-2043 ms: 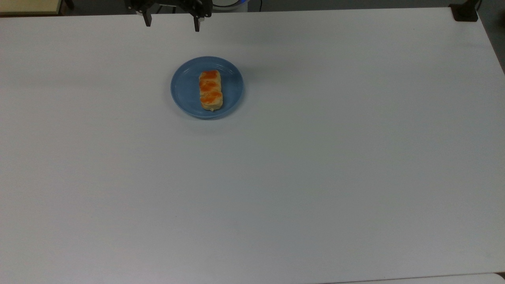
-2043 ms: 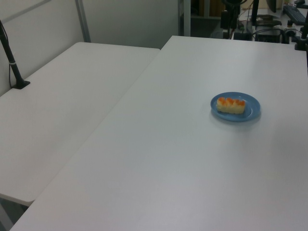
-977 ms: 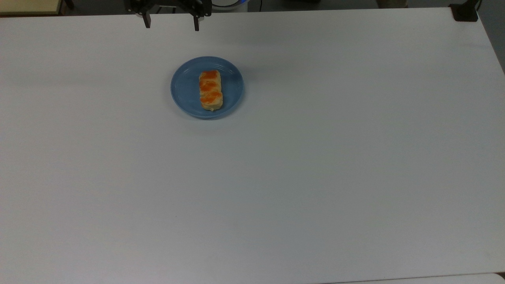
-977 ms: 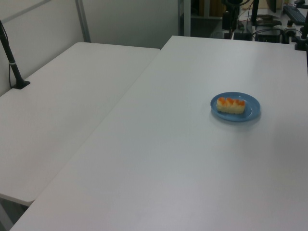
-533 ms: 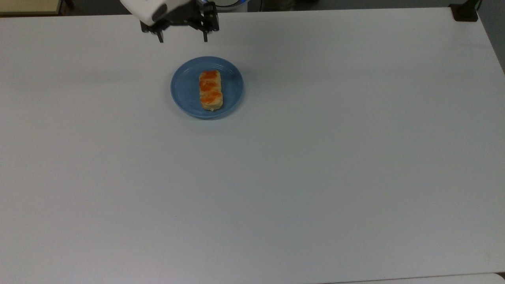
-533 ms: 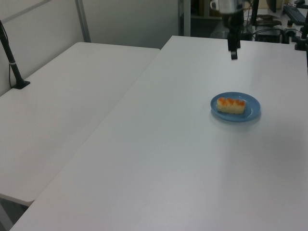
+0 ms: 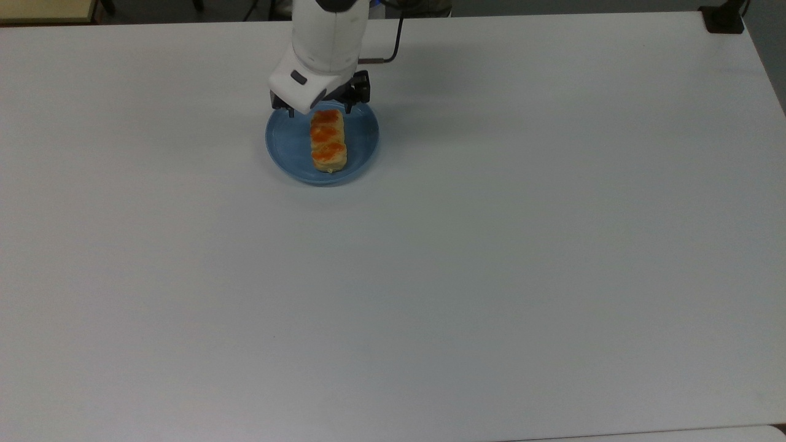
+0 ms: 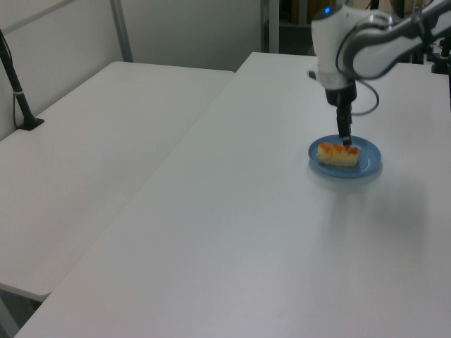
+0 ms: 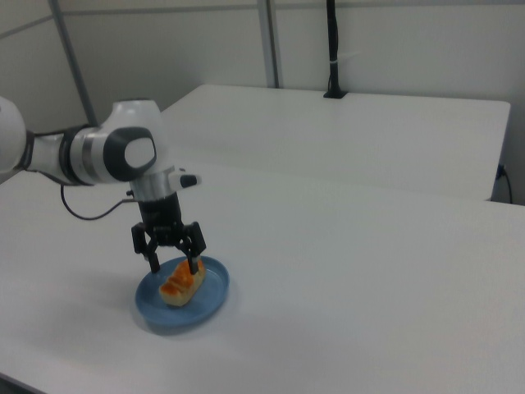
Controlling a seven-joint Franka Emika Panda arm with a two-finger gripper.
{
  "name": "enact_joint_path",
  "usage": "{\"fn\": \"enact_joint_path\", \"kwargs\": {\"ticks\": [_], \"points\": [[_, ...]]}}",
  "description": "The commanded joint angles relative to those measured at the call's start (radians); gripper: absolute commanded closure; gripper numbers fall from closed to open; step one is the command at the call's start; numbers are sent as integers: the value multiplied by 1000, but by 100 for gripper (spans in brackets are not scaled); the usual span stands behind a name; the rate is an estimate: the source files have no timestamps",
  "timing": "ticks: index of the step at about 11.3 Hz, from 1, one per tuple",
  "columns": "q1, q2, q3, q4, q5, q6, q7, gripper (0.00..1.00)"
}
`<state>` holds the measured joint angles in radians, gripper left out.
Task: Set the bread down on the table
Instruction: 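Lower the open gripper over the glazed bread roll on the plate, then close the gripper on the bread roll and lift it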
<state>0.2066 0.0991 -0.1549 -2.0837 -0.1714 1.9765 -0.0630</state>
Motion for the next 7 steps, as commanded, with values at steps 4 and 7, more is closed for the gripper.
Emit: {"fn": "enact_joint_path", "kwargs": {"ticks": [4, 7], "points": [[17, 82, -5, -61, -45, 162, 130, 18], [16, 35, -2, -42, -42, 112, 118, 47]]}}
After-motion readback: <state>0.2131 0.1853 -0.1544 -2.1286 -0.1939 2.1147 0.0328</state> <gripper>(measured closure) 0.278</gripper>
